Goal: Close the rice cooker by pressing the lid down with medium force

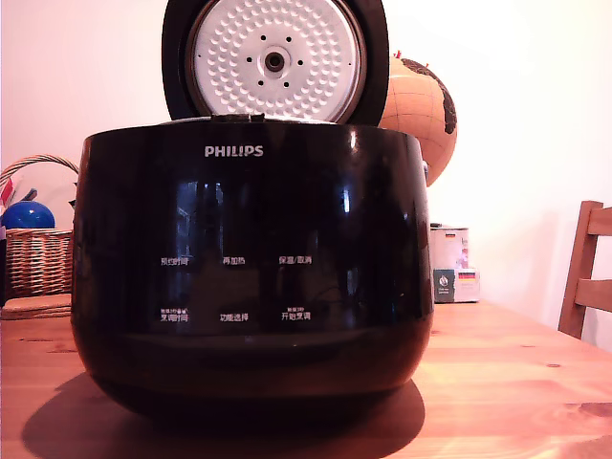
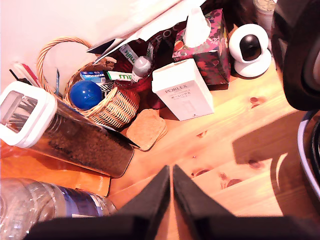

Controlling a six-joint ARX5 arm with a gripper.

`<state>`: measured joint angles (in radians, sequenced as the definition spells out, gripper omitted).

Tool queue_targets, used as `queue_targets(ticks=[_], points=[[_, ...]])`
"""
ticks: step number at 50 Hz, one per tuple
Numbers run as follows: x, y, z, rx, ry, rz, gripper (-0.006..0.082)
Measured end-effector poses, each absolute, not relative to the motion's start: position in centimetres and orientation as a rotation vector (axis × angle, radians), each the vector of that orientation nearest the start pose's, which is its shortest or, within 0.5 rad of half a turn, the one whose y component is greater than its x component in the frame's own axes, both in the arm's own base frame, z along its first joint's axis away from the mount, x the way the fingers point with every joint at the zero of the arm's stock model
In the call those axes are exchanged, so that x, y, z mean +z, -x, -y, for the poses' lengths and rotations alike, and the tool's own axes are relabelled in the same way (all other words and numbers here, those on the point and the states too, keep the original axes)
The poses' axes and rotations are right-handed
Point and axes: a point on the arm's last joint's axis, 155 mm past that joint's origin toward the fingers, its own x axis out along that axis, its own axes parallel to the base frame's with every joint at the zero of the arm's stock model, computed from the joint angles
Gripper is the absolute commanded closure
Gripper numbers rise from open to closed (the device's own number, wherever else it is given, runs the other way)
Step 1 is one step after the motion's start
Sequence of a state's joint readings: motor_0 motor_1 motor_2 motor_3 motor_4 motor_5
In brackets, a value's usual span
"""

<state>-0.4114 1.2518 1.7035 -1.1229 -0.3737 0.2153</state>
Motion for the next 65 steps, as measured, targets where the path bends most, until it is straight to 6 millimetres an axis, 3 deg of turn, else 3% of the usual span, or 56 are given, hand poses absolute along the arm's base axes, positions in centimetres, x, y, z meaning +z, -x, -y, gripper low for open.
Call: queue_targets(ticks=[6, 25, 34, 47, 54, 65], points=[[37.7, -32.6, 6.9, -0.098, -0.446, -0.567, 0.0791], [37.8, -32.7, 6.9, -0.097, -0.443, -0.56, 0.0791], [40.1, -34.1, 7.9, -0.114, -0.388, -0.452, 0.0791], [42.7, -35.7, 10.7, -0.311, -0.271, -0.318, 0.0791], [41.9, -37.2, 11.9, -0.419, -0.232, -0.335, 0.0791], [40.2, -41.6, 14.4, -0.569, -0.151, -0.363, 0.0791]])
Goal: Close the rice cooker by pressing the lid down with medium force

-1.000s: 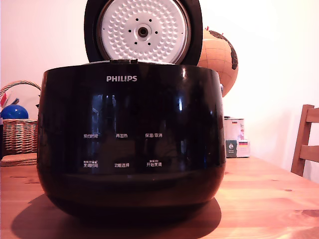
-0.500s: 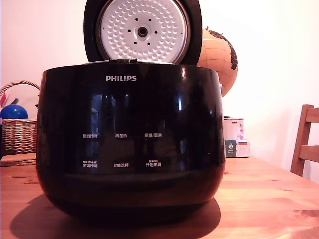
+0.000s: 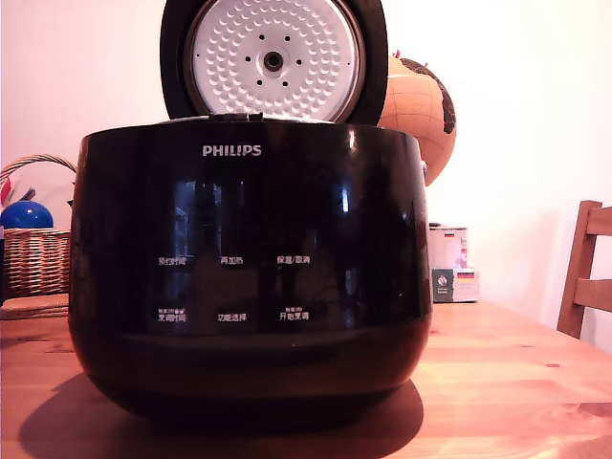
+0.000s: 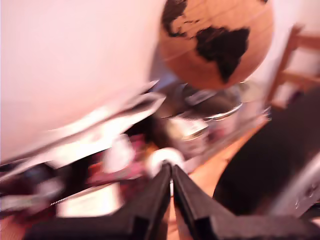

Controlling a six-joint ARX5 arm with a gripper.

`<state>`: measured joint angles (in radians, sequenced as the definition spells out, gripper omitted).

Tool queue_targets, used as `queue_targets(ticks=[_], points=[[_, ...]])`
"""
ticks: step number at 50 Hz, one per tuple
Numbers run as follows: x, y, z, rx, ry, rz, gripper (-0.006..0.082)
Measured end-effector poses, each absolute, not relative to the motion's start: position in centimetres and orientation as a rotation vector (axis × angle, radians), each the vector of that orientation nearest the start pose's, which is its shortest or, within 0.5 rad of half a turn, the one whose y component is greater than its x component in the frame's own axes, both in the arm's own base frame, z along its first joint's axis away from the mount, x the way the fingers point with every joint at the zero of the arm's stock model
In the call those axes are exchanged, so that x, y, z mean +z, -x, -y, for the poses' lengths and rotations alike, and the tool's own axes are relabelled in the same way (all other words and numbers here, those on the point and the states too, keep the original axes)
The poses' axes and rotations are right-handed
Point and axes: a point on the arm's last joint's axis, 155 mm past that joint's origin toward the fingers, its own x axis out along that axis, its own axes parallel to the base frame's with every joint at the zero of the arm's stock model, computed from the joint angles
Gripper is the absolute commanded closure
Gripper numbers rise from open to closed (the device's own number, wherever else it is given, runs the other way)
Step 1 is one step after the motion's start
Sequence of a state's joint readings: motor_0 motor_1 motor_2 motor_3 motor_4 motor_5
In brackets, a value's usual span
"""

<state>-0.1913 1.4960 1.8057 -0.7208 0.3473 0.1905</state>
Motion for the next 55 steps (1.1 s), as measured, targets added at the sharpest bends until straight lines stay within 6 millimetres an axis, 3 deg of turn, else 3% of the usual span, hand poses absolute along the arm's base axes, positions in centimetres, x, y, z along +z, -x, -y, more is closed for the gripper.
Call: queue_targets(ticks=[10, 21, 28, 37, 55], points=[[39.8, -44.0, 17.4, -0.719, -0.009, -0.404, 0.0791], [38.1, -44.2, 19.7, -0.855, 0.087, -0.48, 0.0791], [36.2, -43.6, 20.4, -0.894, 0.135, -0.565, 0.0791], [36.0, -42.8, 20.9, -0.93, 0.153, -0.591, 0.0791], [34.2, -38.7, 22.6, -1.03, 0.237, -0.77, 0.0791]])
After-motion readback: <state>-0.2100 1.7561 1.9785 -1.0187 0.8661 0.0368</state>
